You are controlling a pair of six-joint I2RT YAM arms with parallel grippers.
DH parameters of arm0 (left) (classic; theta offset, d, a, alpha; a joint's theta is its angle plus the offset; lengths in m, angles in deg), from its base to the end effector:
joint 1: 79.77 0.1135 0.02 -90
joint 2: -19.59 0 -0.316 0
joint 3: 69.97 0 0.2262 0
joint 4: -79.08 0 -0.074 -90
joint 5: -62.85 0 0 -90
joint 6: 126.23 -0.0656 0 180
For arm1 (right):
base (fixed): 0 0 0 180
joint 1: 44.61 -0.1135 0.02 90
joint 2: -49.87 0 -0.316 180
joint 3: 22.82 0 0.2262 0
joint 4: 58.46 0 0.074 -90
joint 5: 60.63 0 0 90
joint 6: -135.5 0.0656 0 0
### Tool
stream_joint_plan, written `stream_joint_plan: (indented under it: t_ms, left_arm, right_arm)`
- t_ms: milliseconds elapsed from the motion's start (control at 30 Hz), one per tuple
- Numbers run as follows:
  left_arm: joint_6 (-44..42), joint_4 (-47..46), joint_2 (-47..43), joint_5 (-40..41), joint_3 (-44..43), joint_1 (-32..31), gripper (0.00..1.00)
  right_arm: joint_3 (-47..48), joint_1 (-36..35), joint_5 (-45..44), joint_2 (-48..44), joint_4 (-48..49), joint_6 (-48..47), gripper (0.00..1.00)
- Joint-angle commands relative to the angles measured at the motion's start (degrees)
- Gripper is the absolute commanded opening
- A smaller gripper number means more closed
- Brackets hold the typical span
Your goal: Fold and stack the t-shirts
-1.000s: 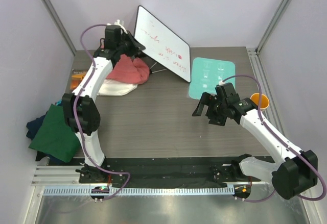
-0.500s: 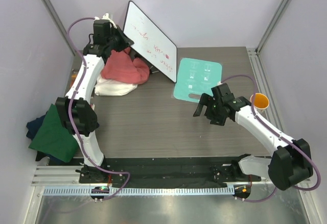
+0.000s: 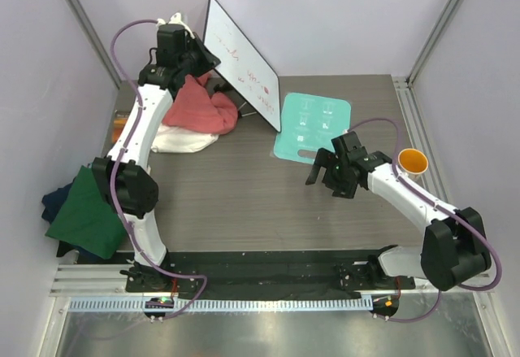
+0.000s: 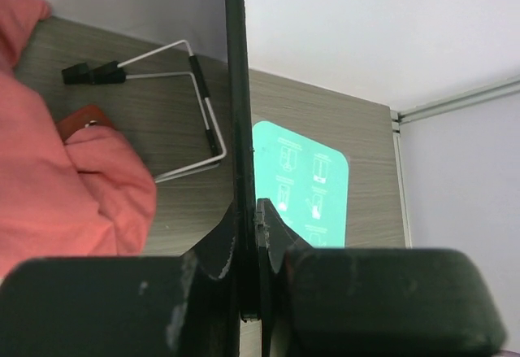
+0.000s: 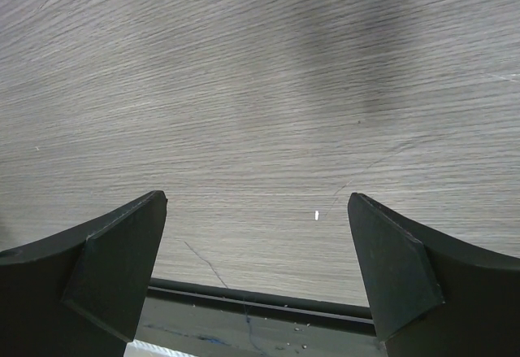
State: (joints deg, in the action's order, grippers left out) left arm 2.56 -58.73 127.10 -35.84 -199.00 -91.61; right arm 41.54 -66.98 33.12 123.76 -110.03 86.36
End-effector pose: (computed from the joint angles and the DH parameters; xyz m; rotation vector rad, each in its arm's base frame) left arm 0.4437 -0.1031 0.4488 -0.3630 1.9651 -0.7271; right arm 0.2044 0.0888 0.2575 0.4131 2.6801 0.4419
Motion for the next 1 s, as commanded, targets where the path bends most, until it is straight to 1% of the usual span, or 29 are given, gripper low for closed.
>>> stream_joint_plan:
  t_ms: [0,133,200,400,567,700,800,967]
  left_arm:
    - [1.6,-7.9,-1.4,0.4,-8.0,-1.2,0.00]
    - [1.1,-6.3,-1.8,1.3,-13.3,-1.2,0.00]
    - [0.2,-5.5,-3.0,2.2,-13.8,-1.2,0.00]
    - [-2.7,-3.8,-8.1,5.4,-11.7,-1.1,0.00]
    - [-3.5,-2.8,-12.0,5.8,-11.0,-0.2,0.00]
    - [-4.3,-2.8,-14.9,6.2,-8.1,0.3,0.00]
    - [-4.9,-2.4,-16.7,6.7,-6.2,0.5,0.00]
    - [-5.9,-2.0,-20.6,7.4,-3.7,0.7,0.00]
  right_arm:
    - [2.6,-0.1,-1.3,0.2,2.2,-0.9,1.00]
    - [2.4,-0.2,-2.5,2.1,4.1,-1.8,1.00]
    - [2.5,-0.1,-2.2,3.9,4.9,-1.8,1.00]
    - [4.4,-0.1,-3.0,9.2,7.5,-2.9,1.00]
    - [9.3,-0.2,-3.5,17.1,9.5,-4.7,0.98]
    - [14.2,-0.1,-3.0,23.0,10.5,-6.7,0.96]
    - [16.5,-0.1,-3.5,26.4,10.4,-7.2,0.93]
    - [16.5,-0.1,-3.4,30.2,10.9,-7.4,0.84]
